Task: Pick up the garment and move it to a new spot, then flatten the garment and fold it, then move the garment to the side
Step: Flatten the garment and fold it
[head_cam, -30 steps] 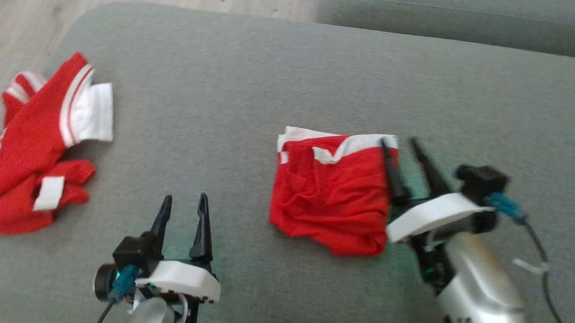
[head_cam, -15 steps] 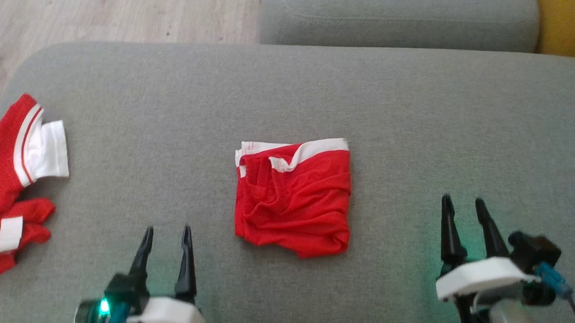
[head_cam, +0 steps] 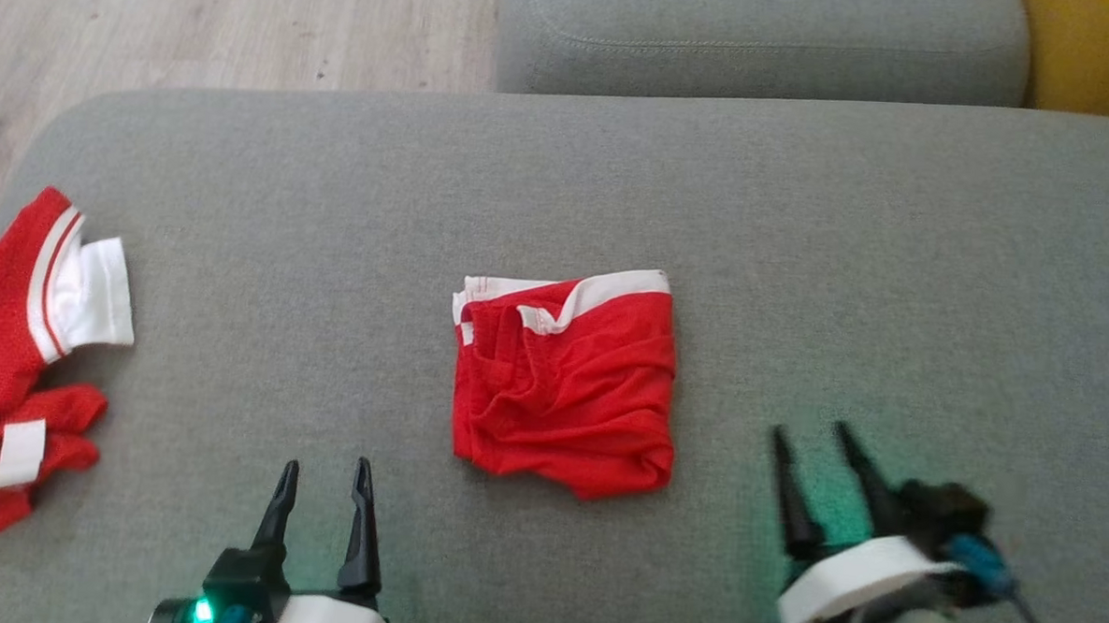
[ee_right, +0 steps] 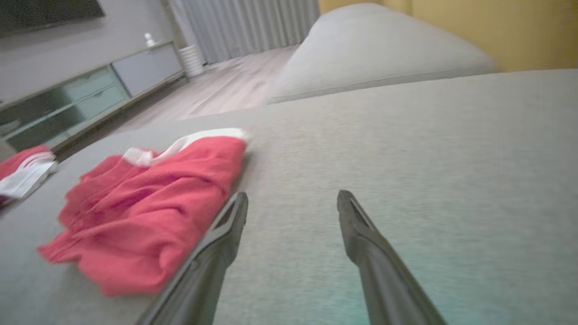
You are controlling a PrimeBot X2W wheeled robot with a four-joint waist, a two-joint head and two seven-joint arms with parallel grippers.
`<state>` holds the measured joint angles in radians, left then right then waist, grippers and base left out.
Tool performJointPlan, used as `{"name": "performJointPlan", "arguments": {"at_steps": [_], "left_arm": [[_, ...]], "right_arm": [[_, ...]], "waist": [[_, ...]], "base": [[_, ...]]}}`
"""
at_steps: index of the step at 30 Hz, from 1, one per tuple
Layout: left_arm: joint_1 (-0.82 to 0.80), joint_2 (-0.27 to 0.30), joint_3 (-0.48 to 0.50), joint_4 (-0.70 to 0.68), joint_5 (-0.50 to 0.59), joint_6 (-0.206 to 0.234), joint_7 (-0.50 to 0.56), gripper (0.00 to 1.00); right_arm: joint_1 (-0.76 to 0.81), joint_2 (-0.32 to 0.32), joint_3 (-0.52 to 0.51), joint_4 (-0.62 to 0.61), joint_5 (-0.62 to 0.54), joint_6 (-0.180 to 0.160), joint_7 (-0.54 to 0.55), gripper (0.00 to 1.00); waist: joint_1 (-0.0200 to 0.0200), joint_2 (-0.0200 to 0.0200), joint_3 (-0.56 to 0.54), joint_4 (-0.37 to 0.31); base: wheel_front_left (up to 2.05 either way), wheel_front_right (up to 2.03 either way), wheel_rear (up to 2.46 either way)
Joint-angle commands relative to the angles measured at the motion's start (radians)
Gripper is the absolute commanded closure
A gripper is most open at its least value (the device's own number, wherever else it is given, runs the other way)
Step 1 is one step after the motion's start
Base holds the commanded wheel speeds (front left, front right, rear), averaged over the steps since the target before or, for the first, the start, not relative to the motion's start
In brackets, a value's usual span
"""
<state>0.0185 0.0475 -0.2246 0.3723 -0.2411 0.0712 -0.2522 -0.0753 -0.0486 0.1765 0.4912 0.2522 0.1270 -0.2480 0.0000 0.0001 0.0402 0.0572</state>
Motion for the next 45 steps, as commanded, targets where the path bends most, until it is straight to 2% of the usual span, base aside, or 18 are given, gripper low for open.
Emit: {"name": "performJointPlan", "arguments": {"at_steps": [1,5,10,14,21,23,24,25,26,28,29,30,38,45], "left_arm": [[-0.050,0.003,0.023,-0.029,-0.009,-0.001,-0.010,0.00],[-0.052,0.003,0.003,-0.023,-0.020,-0.006,-0.010,0.00],[-0.060,0.003,-0.013,-0.016,-0.031,-0.005,-0.010,0.00],[-0.065,0.003,-0.018,-0.017,-0.041,-0.005,-0.010,0.00],[-0.072,0.003,-0.026,-0.032,-0.069,-0.005,-0.010,0.00],[-0.073,0.003,-0.027,-0.034,-0.073,-0.004,-0.010,0.00],[-0.074,0.003,-0.028,-0.035,-0.076,-0.004,-0.010,0.00],[-0.076,0.003,-0.029,-0.037,-0.077,-0.005,-0.010,0.00],[-0.077,0.003,-0.030,-0.040,-0.078,-0.006,-0.010,0.00],[-0.080,0.003,-0.034,-0.045,-0.080,-0.009,-0.010,0.00],[-0.080,0.003,-0.035,-0.047,-0.081,-0.010,-0.010,0.00],[-0.080,0.003,-0.035,-0.048,-0.082,-0.011,-0.010,0.00],[-0.076,0.003,-0.030,-0.041,-0.083,-0.014,-0.010,0.00],[-0.051,0.003,-0.014,-0.041,-0.083,-0.016,-0.010,0.00]], "right_arm": [[-0.059,-0.002,0.075,-0.020,-0.024,0.004,-0.014,0.00],[-0.098,-0.002,0.195,0.033,-0.015,0.004,-0.014,0.00],[-0.152,-0.002,0.256,0.112,0.000,0.004,-0.014,0.00],[-0.192,-0.002,0.266,0.169,0.003,0.004,-0.014,0.00],[-0.199,-0.002,0.289,0.184,0.001,0.004,-0.014,0.02],[-0.192,-0.002,0.304,0.188,0.004,0.004,-0.014,0.08],[-0.190,-0.002,0.308,0.187,0.006,0.004,-0.014,0.18],[-0.189,-0.002,0.314,0.185,0.006,0.004,-0.014,0.34],[-0.187,-0.002,0.317,0.182,0.005,0.004,-0.014,0.59],[-0.182,-0.002,0.322,0.173,0.006,0.004,-0.014,0.73],[-0.178,-0.002,0.325,0.168,0.007,0.004,-0.014,0.91],[-0.174,-0.002,0.329,0.164,0.007,0.004,-0.014,1.00],[-0.142,-0.002,0.338,0.119,-0.002,0.004,-0.014,1.00],[-0.048,-0.002,0.302,0.064,-0.044,0.004,-0.014,1.00]], "waist": [[0.0000,-0.0001,0.008,0.013],[0.0000,-0.0001,0.022,0.041],[0.0000,-0.0001,0.039,0.078],[0.0000,-0.0001,0.053,0.106],[0.0000,-0.0001,0.066,0.119],[0.0000,-0.0001,0.068,0.116],[0.0000,-0.0001,0.069,0.114],[0.0000,-0.0001,0.070,0.112],[0.0000,-0.0001,0.071,0.110],[0.0000,-0.0001,0.072,0.105],[0.0000,-0.0001,0.072,0.103],[0.0000,-0.0001,0.073,0.101],[0.0000,-0.0001,0.057,0.089],[0.0000,-0.0001,0.028,0.066]], "base": [[0.00,0.00,0.00],[0.00,0.00,0.00],[0.00,0.00,0.00],[0.00,0.00,0.00],[0.00,0.00,0.00],[0.00,0.00,0.00],[0.00,0.00,0.00],[0.00,0.00,0.00],[0.00,0.00,0.00],[0.00,0.00,0.00],[0.00,0.00,0.00],[0.00,0.00,0.00],[0.00,0.00,0.00],[0.00,0.00,0.00]]}}
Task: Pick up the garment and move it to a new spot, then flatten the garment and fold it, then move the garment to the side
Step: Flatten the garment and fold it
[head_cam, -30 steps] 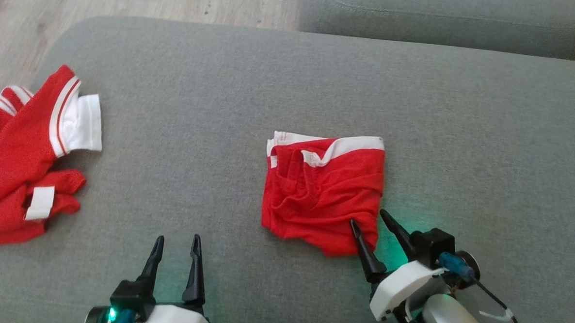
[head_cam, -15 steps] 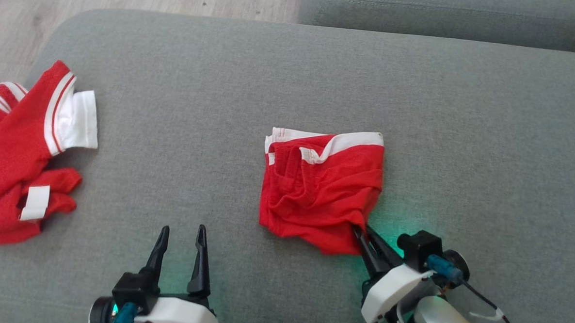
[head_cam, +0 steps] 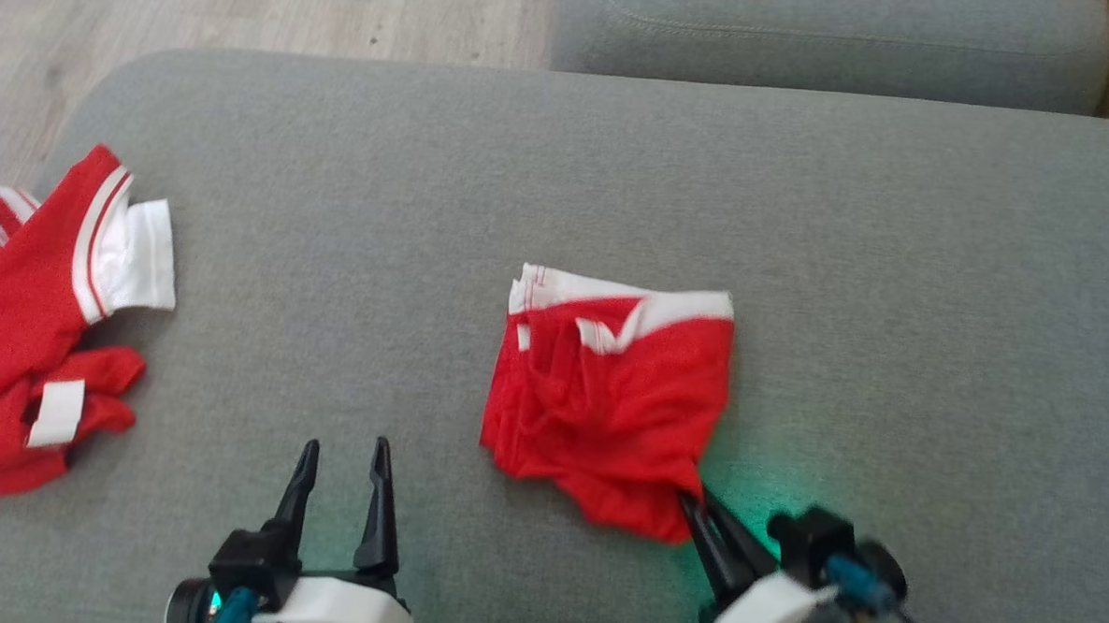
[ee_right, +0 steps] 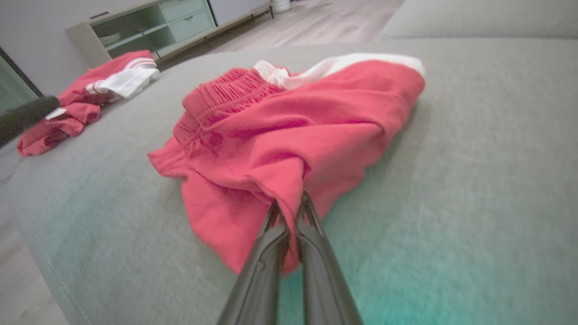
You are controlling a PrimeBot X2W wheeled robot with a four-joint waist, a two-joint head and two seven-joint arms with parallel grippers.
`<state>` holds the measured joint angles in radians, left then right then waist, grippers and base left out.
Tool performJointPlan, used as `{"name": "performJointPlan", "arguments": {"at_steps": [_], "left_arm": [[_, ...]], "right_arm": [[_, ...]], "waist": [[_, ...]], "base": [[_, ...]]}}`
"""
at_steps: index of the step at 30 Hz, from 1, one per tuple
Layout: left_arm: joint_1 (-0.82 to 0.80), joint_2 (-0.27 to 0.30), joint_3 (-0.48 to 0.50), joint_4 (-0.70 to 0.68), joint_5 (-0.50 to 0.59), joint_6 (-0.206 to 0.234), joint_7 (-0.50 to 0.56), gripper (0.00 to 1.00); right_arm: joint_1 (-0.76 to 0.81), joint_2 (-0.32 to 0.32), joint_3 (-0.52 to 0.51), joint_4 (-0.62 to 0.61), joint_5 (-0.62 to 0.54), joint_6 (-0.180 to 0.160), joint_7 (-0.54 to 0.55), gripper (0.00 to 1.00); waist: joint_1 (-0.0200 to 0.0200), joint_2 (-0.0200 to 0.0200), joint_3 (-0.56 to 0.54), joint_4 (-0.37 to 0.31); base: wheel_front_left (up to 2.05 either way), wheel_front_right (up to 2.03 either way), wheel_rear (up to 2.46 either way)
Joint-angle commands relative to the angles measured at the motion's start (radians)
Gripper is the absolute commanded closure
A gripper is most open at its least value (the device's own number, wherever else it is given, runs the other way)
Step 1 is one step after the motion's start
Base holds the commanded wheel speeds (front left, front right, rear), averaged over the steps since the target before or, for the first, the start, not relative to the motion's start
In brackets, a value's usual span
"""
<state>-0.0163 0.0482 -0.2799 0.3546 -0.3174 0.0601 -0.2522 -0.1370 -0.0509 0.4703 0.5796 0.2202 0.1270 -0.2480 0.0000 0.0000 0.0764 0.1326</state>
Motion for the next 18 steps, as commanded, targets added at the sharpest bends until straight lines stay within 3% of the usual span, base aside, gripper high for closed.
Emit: {"name": "performJointPlan", "arguments": {"at_steps": [1,7,8,9,10,18], "left_arm": [[-0.012,0.002,0.045,-0.024,-0.006,-0.006,-0.010,0.00],[-0.006,0.002,0.050,-0.023,-0.003,-0.010,-0.010,0.00],[-0.007,0.002,0.052,-0.023,-0.002,-0.010,-0.010,0.00],[-0.007,0.002,0.054,-0.023,-0.001,-0.010,-0.010,0.00],[-0.007,0.002,0.056,-0.023,-0.001,-0.010,-0.010,0.00],[-0.015,0.002,0.098,-0.049,0.030,0.007,-0.010,0.00]], "right_arm": [[0.026,0.001,0.004,-0.018,-0.019,0.004,-0.014,1.00],[0.053,-0.001,0.010,0.025,-0.048,0.004,-0.014,0.97],[0.055,0.000,0.007,0.030,-0.043,0.004,-0.014,0.58],[0.056,0.000,0.008,0.030,-0.034,0.004,-0.014,0.07],[0.055,0.000,0.011,0.025,-0.025,0.004,-0.014,0.00],[0.068,-0.002,-0.101,-0.197,0.015,0.004,-0.014,0.00]], "waist": [[0.0000,0.0000,-0.013,-0.015],[0.0000,0.0000,-0.023,-0.040],[0.0000,0.0000,-0.024,-0.045],[0.0000,0.0000,-0.026,-0.050],[0.0000,0.0000,-0.027,-0.055],[0.0000,0.0000,-0.038,-0.081]], "base": [[0.00,0.00,0.00],[0.00,0.00,0.00],[0.00,0.00,0.00],[0.00,0.00,0.00],[0.00,0.00,0.00],[0.00,0.00,0.00]]}}
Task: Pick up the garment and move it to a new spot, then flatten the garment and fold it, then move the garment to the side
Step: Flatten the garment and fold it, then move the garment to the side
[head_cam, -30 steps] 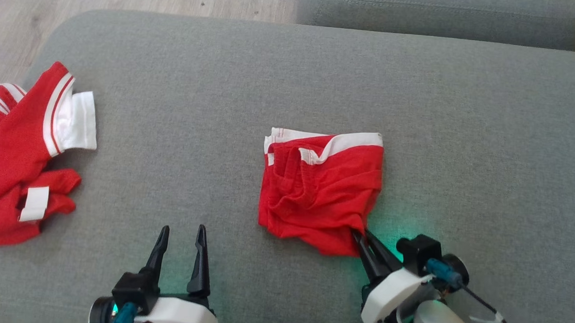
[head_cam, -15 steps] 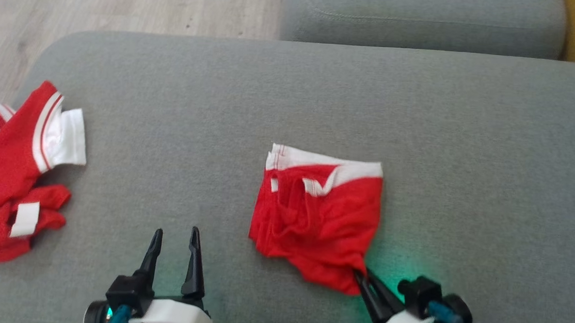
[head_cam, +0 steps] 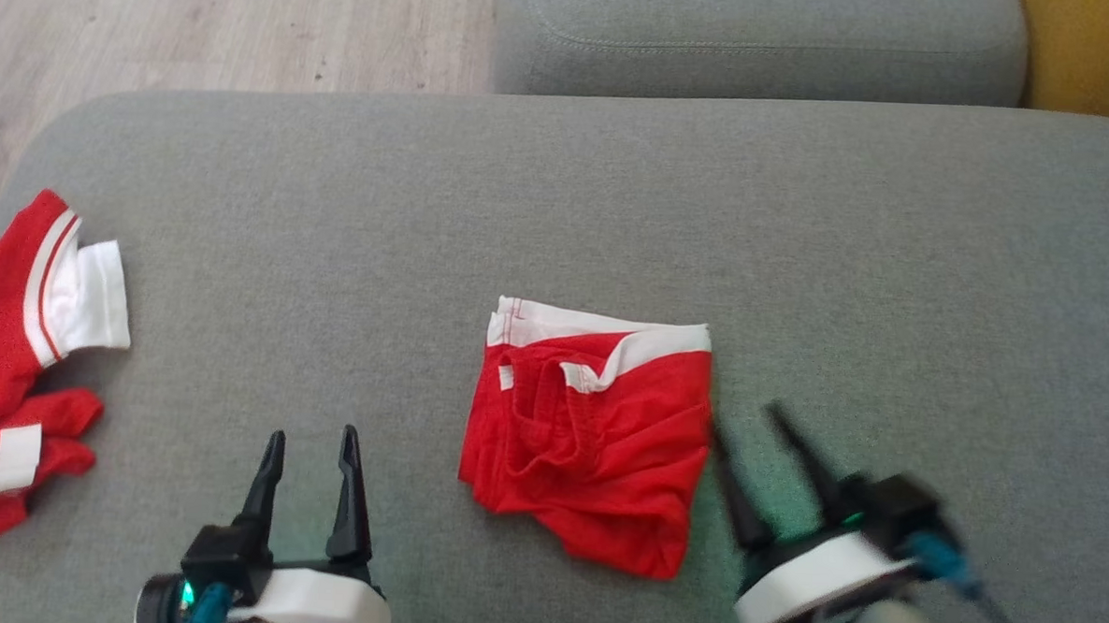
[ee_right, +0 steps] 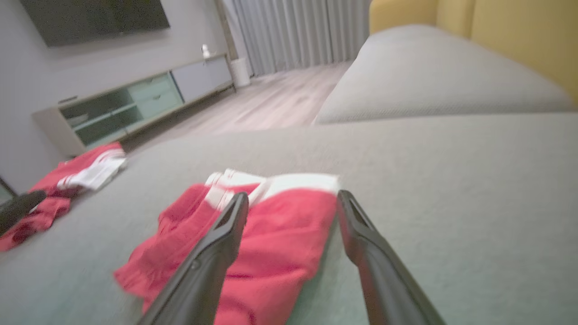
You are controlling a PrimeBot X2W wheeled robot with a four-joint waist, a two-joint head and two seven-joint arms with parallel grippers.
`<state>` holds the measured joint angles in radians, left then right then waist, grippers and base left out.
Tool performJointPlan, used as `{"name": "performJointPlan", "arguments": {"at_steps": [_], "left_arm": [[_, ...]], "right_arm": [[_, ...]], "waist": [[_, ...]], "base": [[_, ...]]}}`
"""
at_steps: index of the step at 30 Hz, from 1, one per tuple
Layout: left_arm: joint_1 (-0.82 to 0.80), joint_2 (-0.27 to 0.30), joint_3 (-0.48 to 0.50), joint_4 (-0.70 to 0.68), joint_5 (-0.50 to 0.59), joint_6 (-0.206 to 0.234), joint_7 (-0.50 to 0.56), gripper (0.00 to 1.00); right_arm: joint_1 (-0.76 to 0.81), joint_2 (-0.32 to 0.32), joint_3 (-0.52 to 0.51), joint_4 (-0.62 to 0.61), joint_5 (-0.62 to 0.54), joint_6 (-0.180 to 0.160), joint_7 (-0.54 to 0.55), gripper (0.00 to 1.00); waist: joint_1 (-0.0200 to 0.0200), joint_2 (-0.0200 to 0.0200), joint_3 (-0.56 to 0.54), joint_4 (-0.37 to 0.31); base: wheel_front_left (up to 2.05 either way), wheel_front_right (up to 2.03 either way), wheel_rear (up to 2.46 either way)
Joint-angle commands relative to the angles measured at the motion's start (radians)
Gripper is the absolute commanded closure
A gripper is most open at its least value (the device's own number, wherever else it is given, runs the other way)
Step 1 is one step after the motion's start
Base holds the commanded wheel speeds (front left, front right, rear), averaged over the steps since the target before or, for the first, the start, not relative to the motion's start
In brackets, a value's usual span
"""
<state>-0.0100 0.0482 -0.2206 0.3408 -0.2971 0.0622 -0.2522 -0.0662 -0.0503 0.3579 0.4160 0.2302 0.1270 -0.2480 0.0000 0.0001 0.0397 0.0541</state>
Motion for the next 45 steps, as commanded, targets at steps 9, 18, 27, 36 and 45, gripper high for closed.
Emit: {"name": "performJointPlan", "arguments": {"at_steps": [9,18,27,36,45], "left_arm": [[-0.017,0.002,0.075,-0.051,0.123,-0.002,-0.010,0.00],[0.005,0.002,0.066,-0.041,0.153,-0.013,-0.010,0.00],[-0.037,0.002,0.007,-0.036,0.128,-0.024,-0.010,0.00],[-0.062,0.002,-0.021,-0.018,0.123,-0.028,-0.010,0.00],[-0.070,0.002,-0.010,-0.032,0.117,-0.027,-0.010,0.00]], "right_arm": [[0.003,0.000,-0.236,-0.144,0.040,0.004,-0.014,0.00],[0.003,0.000,-0.236,-0.084,0.052,0.004,-0.014,0.00],[-0.140,0.000,-0.017,0.152,0.139,0.004,-0.014,0.00],[-0.245,0.000,0.071,0.355,0.282,0.004,-0.014,0.00],[-0.298,0.000,0.106,0.359,0.333,0.004,-0.014,1.00]], "waist": [[0.0000,-0.0001,-0.026,-0.026],[0.0000,-0.0001,-0.029,-0.030],[0.0000,-0.0001,0.052,0.031],[0.0000,-0.0001,0.104,0.104],[0.0000,-0.0001,0.116,0.088]], "base": [[0.00,0.00,0.00],[0.00,0.00,0.00],[0.00,0.00,0.00],[0.00,0.00,0.00],[0.00,0.00,0.00]]}}
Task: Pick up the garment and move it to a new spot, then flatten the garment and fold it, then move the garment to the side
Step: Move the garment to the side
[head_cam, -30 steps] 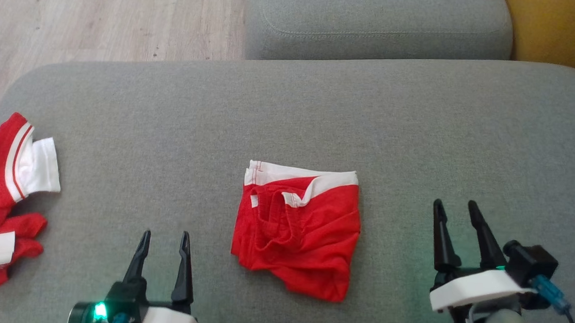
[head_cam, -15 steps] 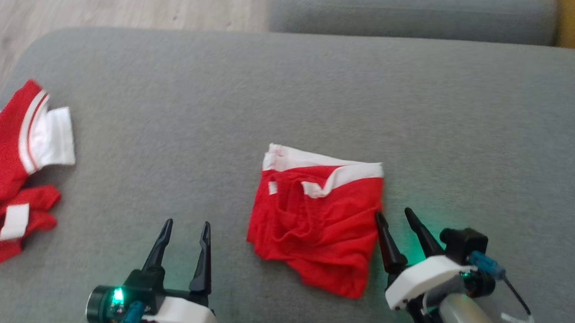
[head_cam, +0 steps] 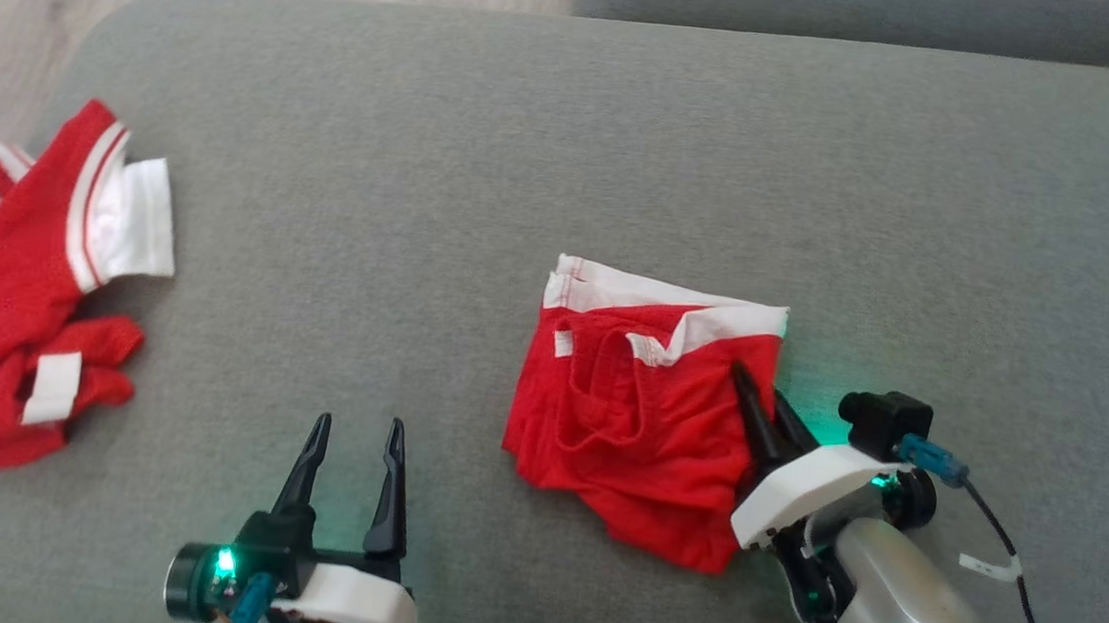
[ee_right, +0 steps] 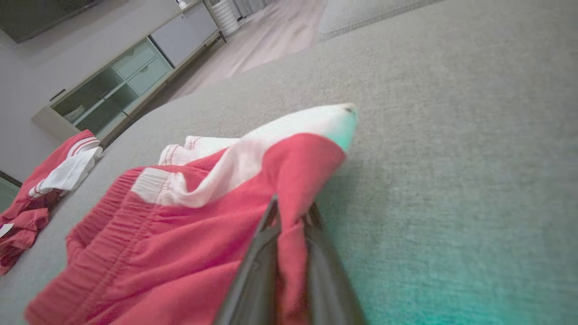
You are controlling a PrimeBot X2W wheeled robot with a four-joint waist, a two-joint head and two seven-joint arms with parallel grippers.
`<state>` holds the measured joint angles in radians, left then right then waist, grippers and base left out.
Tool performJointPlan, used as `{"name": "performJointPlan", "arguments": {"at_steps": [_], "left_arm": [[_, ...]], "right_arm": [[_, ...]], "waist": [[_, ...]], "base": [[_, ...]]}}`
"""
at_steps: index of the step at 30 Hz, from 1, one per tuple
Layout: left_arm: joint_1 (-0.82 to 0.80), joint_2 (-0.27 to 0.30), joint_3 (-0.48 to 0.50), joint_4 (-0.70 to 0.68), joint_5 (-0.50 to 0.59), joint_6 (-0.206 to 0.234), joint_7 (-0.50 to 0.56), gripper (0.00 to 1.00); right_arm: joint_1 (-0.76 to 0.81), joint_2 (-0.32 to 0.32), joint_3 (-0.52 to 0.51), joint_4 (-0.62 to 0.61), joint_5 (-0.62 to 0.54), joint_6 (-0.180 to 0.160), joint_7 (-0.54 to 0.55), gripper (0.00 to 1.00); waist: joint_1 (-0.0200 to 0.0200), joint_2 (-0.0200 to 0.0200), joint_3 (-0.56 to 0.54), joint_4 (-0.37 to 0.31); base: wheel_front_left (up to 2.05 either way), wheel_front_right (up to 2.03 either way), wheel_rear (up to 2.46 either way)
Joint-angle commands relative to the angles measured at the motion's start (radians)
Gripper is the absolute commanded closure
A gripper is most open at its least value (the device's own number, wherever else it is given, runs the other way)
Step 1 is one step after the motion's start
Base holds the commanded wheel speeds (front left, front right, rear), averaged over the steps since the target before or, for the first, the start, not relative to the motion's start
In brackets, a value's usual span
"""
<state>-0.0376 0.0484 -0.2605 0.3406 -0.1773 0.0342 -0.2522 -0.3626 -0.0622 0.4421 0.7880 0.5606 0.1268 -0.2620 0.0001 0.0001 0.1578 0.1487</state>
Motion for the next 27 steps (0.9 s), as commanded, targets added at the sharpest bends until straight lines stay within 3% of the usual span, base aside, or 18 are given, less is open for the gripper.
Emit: {"name": "performJointPlan", "arguments": {"at_steps": [1,8,18,23,27], "left_arm": [[-0.042,0.002,0.027,-0.033,-0.006,0.000,-0.010,0.00],[-0.059,0.002,-0.023,-0.049,-0.022,-0.020,-0.010,0.00],[-0.138,0.002,-0.167,-0.050,-0.037,-0.073,-0.010,0.00],[-0.158,0.002,-0.201,-0.045,-0.030,-0.085,-0.010,0.00],[-0.155,0.002,-0.200,-0.030,-0.026,-0.082,-0.010,0.00]], "right_arm": [[0.000,0.012,0.004,-0.025,-0.010,0.004,0.000,1.00],[0.031,0.012,-0.106,-0.102,-0.078,0.004,0.000,1.00],[0.039,0.012,-0.105,-0.127,-0.095,0.004,0.000,1.00],[0.037,0.012,-0.105,-0.142,-0.088,0.004,0.000,1.00],[0.000,0.012,-0.114,-0.130,-0.118,0.004,0.000,1.00]], "waist": [[-0.0001,-0.0001,-0.005,-0.017],[-0.0001,-0.0001,-0.034,-0.187],[-0.0001,-0.0001,-0.009,-0.469],[-0.0001,-0.0001,0.024,-0.536],[-0.0001,-0.0001,0.051,-0.548]], "base": [[0.00,0.00,0.00],[0.00,0.00,0.00],[0.00,0.00,0.00],[0.00,0.00,0.00],[0.00,0.00,0.00]]}}
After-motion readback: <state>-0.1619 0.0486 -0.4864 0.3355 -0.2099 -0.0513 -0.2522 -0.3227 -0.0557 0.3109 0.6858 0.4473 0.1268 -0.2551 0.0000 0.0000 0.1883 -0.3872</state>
